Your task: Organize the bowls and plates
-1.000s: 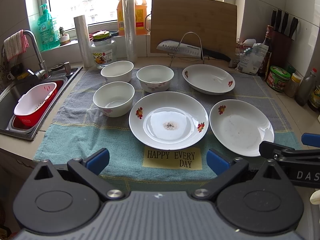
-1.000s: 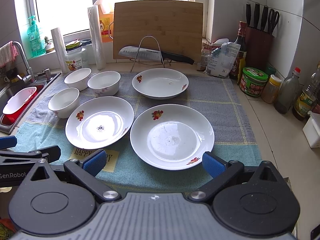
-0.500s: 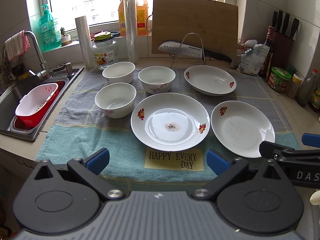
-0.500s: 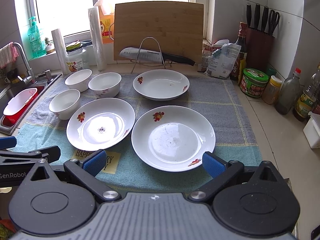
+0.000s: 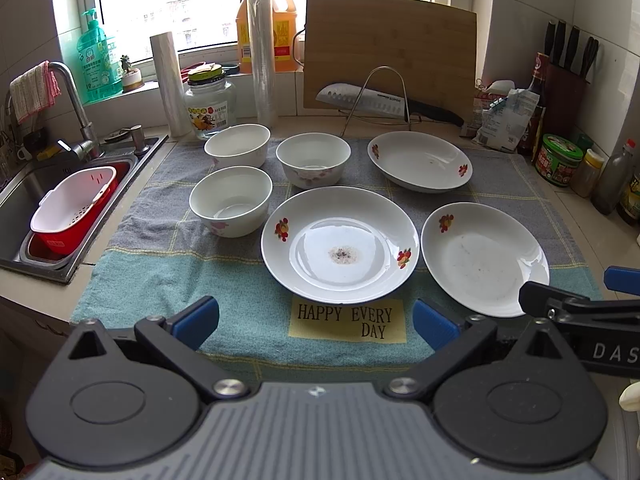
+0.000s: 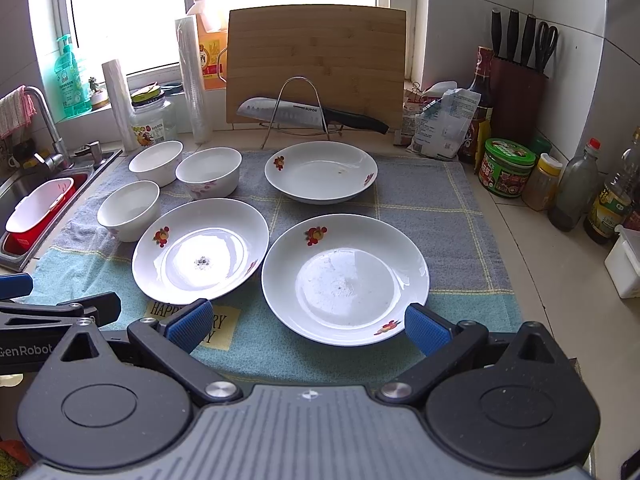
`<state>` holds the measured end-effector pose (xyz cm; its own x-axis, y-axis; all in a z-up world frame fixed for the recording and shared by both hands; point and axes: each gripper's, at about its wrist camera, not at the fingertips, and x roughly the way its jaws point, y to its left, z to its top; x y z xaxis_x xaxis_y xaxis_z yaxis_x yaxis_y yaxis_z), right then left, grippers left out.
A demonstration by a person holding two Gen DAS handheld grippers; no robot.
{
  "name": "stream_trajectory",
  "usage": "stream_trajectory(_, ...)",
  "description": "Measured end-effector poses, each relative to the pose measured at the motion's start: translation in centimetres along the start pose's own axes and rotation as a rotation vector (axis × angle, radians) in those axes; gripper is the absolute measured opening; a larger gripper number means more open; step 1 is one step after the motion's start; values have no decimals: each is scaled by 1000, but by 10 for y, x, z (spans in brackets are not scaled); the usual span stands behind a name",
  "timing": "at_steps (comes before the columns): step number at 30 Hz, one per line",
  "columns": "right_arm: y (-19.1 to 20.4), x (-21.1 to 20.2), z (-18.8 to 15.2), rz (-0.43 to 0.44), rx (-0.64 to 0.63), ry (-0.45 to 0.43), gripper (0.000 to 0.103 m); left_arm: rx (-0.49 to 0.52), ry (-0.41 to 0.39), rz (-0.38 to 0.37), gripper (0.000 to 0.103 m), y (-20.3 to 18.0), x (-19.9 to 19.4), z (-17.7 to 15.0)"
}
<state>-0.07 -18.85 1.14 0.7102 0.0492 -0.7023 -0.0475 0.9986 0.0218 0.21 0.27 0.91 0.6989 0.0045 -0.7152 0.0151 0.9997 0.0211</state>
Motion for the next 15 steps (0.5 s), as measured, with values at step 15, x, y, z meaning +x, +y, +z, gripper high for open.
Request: stream_trajectory(15,1,-1,1,0,1,-1,103,-1,-1,-2,102,2,0,0)
